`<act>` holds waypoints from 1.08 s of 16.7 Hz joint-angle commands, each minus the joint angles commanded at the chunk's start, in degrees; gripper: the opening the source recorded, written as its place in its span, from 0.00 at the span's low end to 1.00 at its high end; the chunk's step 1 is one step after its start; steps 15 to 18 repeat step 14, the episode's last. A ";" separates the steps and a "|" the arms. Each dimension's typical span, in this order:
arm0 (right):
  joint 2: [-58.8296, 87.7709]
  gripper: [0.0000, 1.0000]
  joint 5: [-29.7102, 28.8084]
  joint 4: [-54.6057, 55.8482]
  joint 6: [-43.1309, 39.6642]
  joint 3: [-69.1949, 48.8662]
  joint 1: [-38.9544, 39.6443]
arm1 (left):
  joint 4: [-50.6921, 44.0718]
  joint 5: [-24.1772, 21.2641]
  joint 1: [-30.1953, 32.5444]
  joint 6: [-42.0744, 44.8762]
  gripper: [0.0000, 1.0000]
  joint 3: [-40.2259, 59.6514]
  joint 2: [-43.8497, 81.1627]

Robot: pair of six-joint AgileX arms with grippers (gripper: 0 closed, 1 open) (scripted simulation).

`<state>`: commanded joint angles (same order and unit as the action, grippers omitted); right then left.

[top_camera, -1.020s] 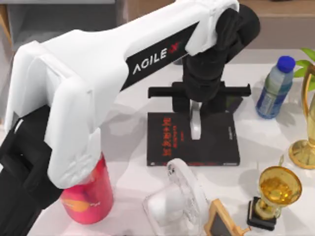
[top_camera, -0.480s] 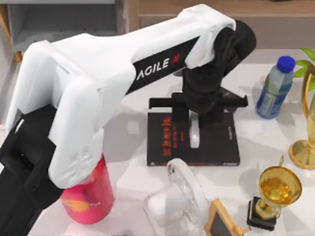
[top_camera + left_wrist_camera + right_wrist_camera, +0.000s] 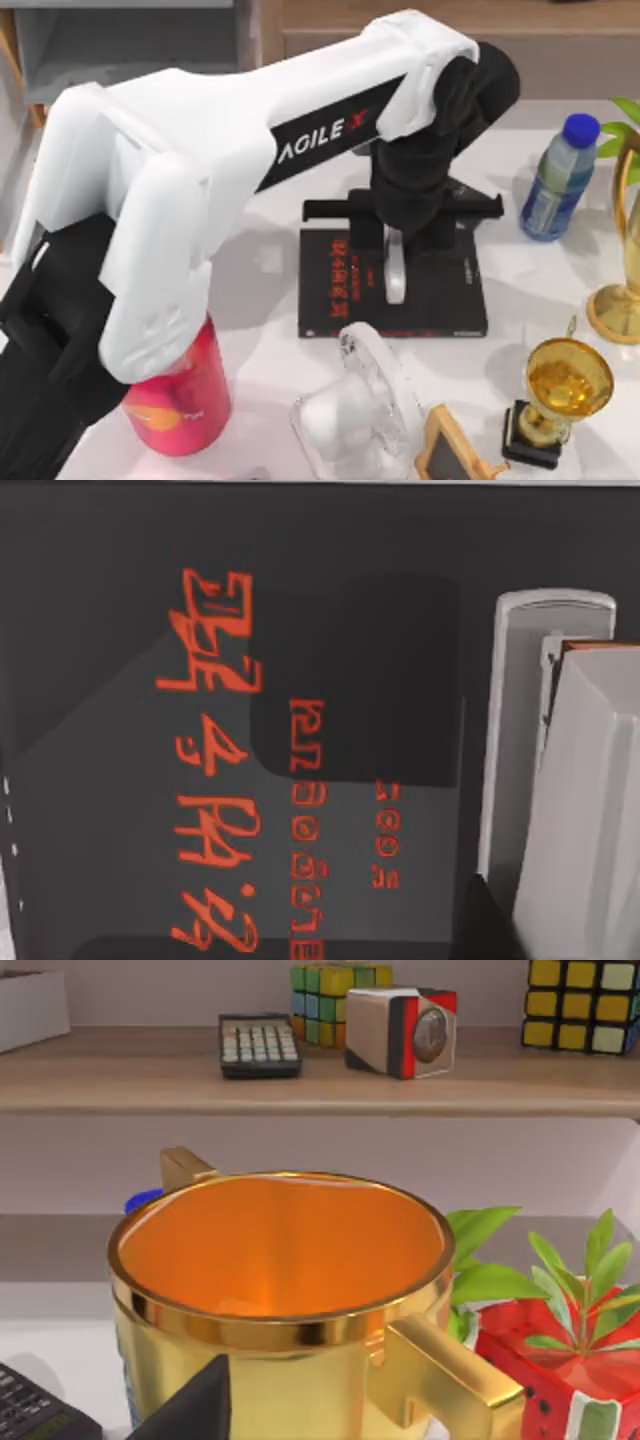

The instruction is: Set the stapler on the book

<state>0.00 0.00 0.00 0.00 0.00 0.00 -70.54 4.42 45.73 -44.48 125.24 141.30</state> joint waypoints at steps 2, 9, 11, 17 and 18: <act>0.00 1.00 0.00 0.00 0.00 0.00 0.00 | 0.00 0.00 0.00 0.00 0.53 0.00 0.00; 0.00 1.00 0.00 0.00 0.00 0.00 0.00 | 0.00 0.00 0.00 0.00 1.00 0.00 0.00; 0.00 1.00 0.00 0.00 0.00 0.00 0.00 | 0.00 0.00 0.00 0.00 1.00 0.00 0.00; 0.00 1.00 0.00 0.00 0.00 0.00 0.00 | 0.00 0.00 0.00 0.00 1.00 0.00 0.00; 0.00 1.00 0.00 0.00 0.00 0.00 0.00 | 0.00 0.00 0.00 0.00 1.00 0.00 0.00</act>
